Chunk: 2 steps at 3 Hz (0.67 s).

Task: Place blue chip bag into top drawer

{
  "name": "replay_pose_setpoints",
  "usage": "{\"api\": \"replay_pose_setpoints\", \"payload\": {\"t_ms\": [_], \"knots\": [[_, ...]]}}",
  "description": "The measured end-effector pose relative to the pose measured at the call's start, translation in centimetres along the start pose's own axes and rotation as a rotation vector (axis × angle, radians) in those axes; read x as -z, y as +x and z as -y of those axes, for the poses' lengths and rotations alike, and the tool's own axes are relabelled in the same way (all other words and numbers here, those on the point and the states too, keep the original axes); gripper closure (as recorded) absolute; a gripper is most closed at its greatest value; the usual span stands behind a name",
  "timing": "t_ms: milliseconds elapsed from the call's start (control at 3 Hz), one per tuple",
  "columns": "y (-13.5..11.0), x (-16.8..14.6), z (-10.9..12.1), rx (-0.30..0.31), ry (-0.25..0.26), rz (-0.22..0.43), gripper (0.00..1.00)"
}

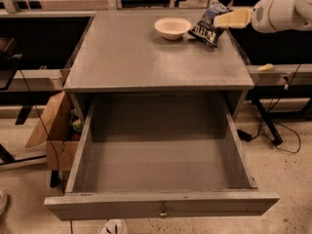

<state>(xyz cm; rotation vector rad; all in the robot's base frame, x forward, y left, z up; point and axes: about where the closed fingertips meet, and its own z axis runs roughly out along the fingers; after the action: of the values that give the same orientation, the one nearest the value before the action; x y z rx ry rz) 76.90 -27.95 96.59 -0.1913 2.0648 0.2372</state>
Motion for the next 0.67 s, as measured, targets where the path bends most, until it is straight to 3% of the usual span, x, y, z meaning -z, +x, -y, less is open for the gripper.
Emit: {"api": "replay_pose_setpoints", "payload": {"t_ms": [333, 667], "knots": [[-0.98, -3.61, 3.18, -0.157, 0.083, 0.051, 0.00], [-0.82, -3.47, 4.06, -0.232, 0.100, 0.054, 0.00]]}}
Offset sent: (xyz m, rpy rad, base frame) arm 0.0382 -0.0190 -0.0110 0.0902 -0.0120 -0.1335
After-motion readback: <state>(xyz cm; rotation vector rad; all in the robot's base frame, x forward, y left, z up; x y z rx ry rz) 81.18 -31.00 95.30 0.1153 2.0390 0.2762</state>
